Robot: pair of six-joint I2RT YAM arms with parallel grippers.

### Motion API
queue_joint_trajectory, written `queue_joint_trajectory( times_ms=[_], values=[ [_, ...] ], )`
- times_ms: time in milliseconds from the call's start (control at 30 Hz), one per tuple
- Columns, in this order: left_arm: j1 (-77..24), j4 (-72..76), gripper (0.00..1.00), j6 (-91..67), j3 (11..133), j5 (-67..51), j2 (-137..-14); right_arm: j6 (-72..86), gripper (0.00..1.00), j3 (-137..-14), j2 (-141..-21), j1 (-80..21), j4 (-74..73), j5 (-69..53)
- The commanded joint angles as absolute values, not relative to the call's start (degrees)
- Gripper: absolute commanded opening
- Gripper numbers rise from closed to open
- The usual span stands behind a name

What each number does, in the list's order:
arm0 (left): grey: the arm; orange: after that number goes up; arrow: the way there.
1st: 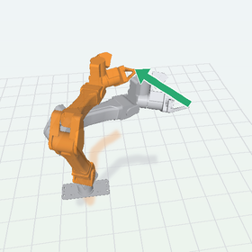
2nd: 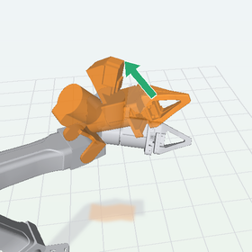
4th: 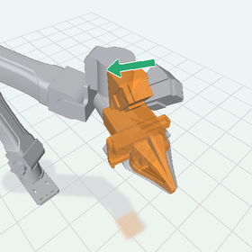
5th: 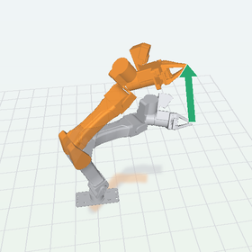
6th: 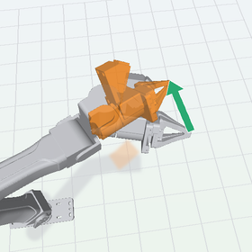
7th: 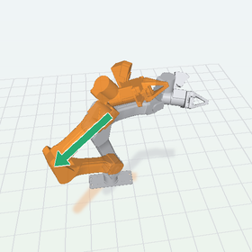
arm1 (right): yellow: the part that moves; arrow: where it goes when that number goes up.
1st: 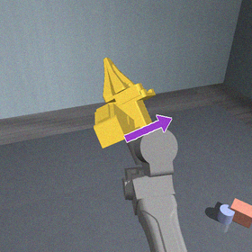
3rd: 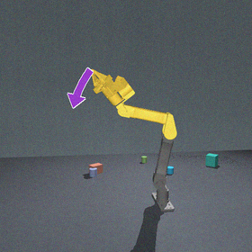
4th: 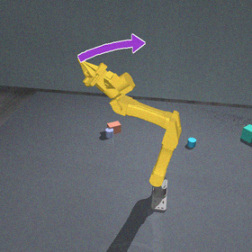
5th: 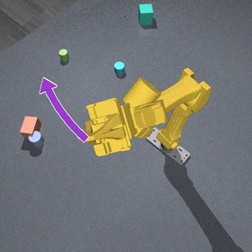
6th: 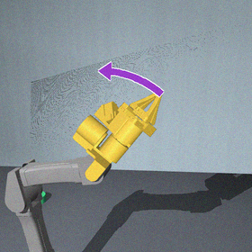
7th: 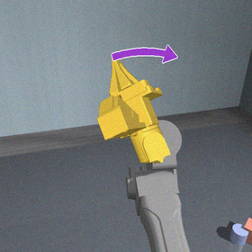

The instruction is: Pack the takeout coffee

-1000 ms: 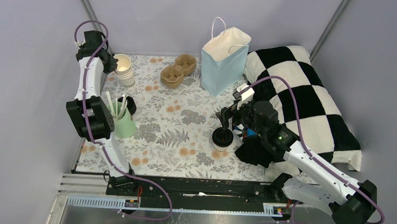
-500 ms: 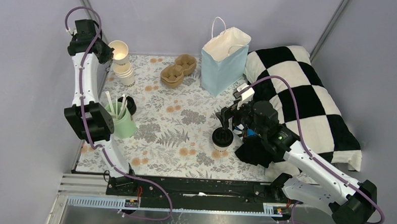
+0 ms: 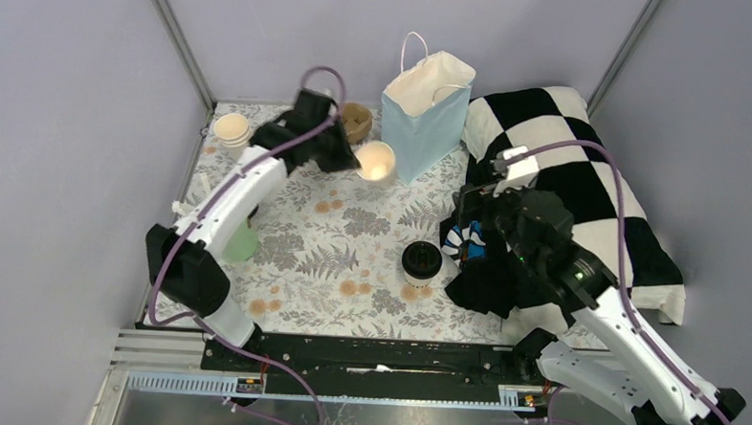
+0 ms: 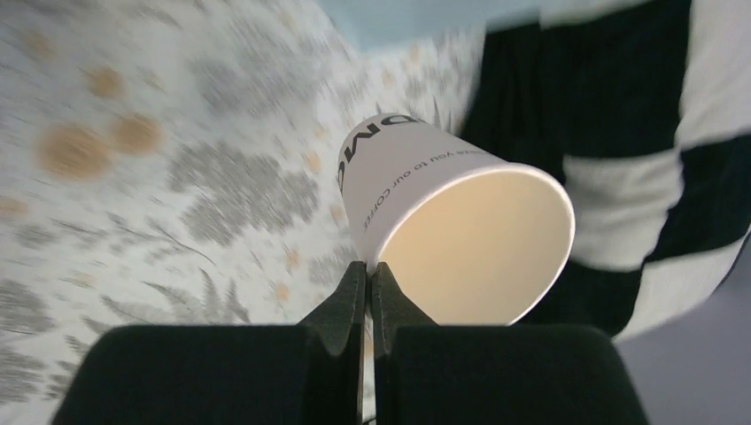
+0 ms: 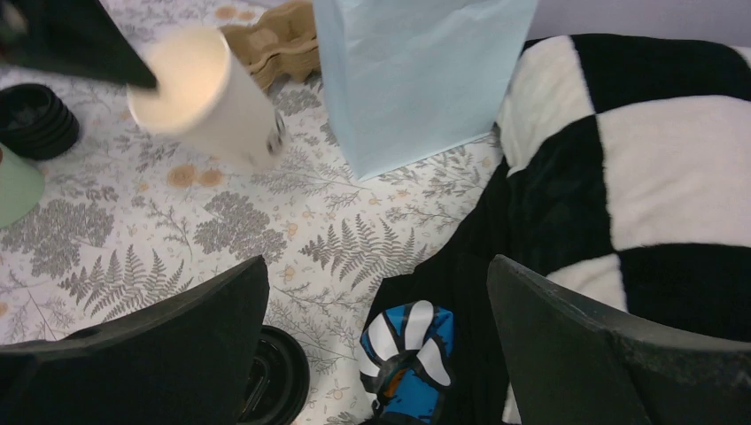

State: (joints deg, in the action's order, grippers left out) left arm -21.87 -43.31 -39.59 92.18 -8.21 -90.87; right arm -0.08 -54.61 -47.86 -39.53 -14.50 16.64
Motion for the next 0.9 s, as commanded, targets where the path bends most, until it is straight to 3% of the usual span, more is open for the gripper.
queue_joint_trajectory(
  times_ms=[0,133,667,733,867],
  values=[
    [-30.80,-37.70,0.00,-43.95,89.16,-9.26,-94.28,1.79,1.00,-57.02,-43.77,-38.86,-20.47,22.14],
    [-36.40,-36.57,0.00,-44.01,90.73,-6.65,-99.20,4.30,1.00,-55.65,-40.74,-38.85,-21.37,21.69],
    [-43.18,-38.12,0.00,-44.43,92.34,-5.29,-108.11,5.22,1.00,-54.15,-37.84,-38.83,-21.04,21.08],
    [-43.26,-39.40,0.13,-43.79,93.06,-4.92,-108.11,5.35,1.00,-53.61,-37.58,-38.84,-20.76,20.72],
    [-43.07,-44.43,0.51,-41.58,95.85,-0.36,-105.93,5.52,1.00,-53.09,-37.59,-38.87,-20.68,19.81]
  ],
)
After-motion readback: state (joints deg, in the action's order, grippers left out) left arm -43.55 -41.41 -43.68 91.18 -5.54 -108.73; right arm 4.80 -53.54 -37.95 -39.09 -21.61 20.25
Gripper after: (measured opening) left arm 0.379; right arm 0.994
